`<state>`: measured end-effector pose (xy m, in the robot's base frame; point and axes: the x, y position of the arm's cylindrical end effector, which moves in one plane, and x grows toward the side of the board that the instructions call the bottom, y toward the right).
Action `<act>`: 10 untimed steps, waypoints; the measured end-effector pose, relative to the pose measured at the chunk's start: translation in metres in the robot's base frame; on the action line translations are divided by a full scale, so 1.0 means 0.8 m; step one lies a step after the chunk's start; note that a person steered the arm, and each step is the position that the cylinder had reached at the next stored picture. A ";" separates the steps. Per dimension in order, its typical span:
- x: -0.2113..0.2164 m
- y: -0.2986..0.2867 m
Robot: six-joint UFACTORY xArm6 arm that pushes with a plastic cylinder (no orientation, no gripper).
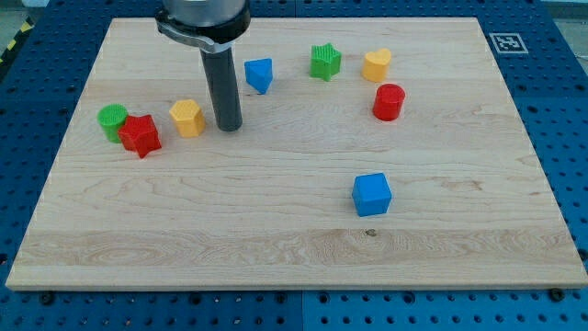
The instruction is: Push the hexagon above the red star
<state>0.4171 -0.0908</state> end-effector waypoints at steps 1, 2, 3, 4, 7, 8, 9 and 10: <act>0.000 -0.013; 0.000 -0.019; 0.000 -0.020; 0.000 -0.026; 0.000 -0.045; 0.000 -0.050; 0.000 -0.050; 0.000 -0.050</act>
<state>0.4173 -0.1312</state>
